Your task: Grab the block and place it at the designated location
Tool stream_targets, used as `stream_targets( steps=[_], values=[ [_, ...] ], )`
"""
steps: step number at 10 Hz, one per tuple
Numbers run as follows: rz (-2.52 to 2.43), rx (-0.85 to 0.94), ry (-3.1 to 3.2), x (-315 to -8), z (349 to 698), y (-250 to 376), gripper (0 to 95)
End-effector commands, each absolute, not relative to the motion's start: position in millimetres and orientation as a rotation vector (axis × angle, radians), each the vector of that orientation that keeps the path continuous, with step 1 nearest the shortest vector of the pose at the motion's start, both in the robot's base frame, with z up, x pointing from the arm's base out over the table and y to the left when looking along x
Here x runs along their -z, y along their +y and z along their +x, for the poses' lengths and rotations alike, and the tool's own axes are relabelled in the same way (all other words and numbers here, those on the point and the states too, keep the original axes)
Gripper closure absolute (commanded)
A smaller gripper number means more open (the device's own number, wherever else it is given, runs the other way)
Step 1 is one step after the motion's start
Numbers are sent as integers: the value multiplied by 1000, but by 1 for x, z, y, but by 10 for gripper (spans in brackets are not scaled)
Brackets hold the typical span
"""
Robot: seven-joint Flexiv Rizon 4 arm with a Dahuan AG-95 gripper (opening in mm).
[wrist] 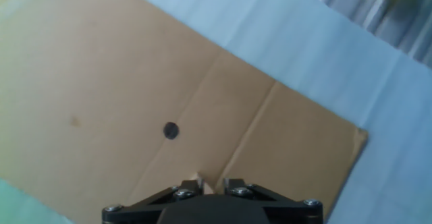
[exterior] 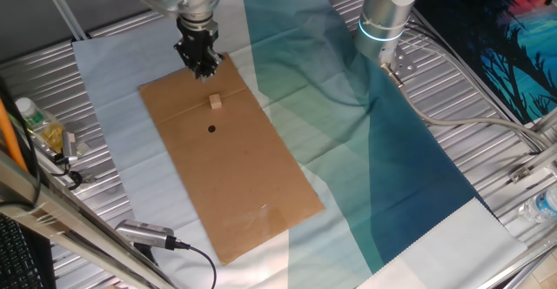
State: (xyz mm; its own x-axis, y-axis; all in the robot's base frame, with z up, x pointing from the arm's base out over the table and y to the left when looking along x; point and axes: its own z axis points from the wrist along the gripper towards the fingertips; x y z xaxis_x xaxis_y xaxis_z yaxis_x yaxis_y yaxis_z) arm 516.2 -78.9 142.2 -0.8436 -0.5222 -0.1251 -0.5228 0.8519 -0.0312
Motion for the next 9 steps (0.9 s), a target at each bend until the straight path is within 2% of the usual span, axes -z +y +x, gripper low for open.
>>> stream_targets(
  steps=[1, 6, 7, 9],
  values=[
    [-1175, 42, 2780, -142, 517, -80, 760],
    [-1642, 167, 2544, -140, 520, -79, 760],
    [-1671, 169, 2524, -139, 521, -78, 570],
    [-1684, 169, 2516, -135, 522, -77, 570]
  ],
)
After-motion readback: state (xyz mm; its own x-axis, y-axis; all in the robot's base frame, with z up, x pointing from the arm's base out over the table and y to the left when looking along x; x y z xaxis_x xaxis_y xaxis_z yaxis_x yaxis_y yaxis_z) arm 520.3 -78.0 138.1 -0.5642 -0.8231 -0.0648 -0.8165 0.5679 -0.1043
